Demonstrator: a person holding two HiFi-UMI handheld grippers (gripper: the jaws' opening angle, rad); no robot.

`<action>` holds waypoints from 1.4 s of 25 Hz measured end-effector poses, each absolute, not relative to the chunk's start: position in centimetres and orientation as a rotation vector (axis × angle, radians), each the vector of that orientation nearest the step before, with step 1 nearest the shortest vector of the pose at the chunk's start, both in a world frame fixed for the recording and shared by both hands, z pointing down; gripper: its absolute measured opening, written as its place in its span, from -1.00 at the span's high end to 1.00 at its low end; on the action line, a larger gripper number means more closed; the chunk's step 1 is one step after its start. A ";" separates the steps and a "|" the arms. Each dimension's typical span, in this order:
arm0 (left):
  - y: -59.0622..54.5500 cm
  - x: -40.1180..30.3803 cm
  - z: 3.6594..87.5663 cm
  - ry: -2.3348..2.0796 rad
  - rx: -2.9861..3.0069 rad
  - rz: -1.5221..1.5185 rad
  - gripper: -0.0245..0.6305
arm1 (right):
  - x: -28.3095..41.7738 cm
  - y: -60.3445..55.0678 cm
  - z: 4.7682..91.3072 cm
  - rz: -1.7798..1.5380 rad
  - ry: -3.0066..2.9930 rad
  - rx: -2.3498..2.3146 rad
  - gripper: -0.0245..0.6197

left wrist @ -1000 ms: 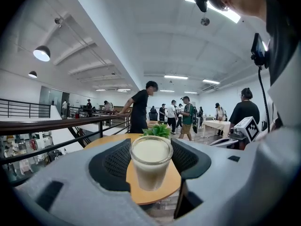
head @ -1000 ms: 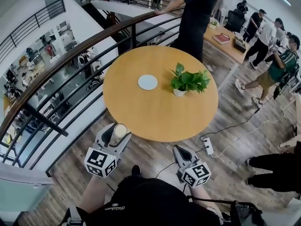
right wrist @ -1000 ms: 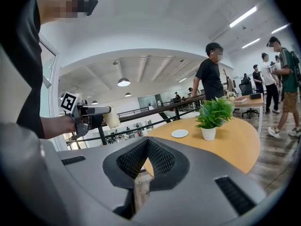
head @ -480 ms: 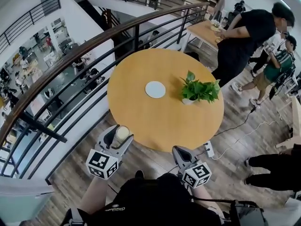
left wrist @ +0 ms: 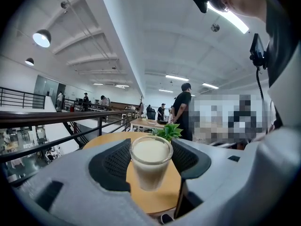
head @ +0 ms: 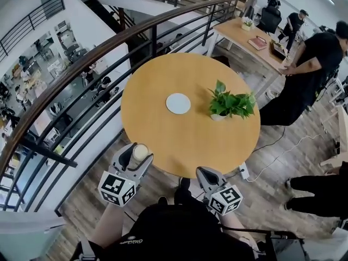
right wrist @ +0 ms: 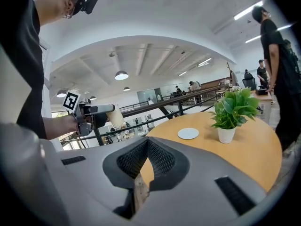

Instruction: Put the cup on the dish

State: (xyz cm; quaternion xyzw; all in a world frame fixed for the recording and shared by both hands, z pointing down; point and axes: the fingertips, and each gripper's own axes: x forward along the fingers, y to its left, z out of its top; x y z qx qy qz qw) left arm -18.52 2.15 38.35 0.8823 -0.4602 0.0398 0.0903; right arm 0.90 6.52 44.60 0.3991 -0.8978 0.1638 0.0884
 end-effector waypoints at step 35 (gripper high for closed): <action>-14.2 -8.9 38.5 -1.455 2.552 0.235 0.10 | 9.3 -12.3 44.6 0.462 -2.743 1.093 0.93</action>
